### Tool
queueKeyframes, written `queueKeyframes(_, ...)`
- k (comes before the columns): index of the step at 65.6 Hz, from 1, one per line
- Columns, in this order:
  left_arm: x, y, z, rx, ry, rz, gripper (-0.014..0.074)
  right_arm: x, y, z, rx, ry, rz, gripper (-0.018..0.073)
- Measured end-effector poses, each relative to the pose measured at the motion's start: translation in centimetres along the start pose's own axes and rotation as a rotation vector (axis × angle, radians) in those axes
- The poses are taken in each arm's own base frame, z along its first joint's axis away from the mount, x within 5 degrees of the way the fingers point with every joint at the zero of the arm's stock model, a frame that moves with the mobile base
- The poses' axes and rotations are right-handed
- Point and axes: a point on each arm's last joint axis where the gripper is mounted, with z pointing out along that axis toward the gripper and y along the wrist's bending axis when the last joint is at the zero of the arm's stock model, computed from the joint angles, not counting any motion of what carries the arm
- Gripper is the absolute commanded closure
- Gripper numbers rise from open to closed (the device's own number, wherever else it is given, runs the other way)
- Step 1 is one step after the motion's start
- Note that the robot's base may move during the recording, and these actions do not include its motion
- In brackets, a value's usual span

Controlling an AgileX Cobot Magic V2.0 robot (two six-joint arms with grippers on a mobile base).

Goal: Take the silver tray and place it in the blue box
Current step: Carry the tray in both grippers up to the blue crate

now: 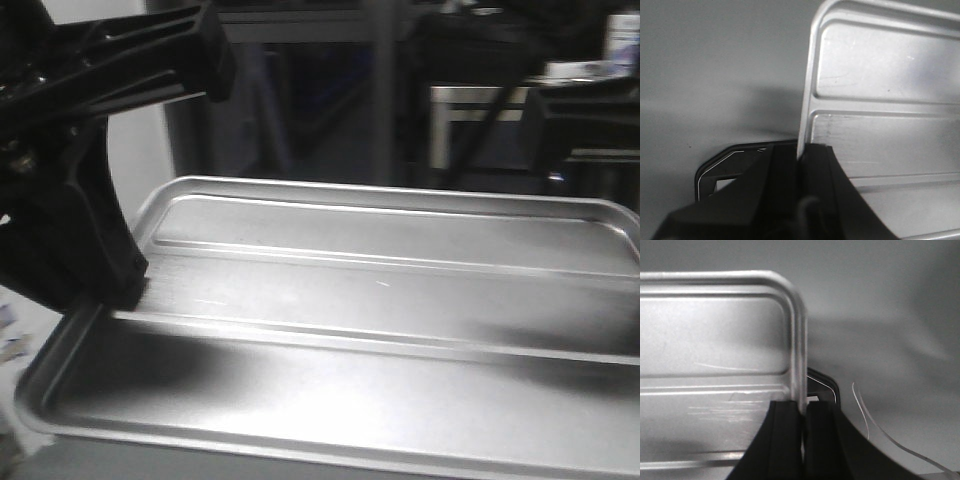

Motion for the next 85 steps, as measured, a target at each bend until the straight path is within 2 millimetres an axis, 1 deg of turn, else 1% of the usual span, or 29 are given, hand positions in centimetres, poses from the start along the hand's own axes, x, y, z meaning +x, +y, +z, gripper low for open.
queueKeyframes(85,-0.01,0.00,0.00,-0.001,-0.001,0.001,0.0701,0.00,0.00,0.00,0.000,0.000,0.000,0.0510)
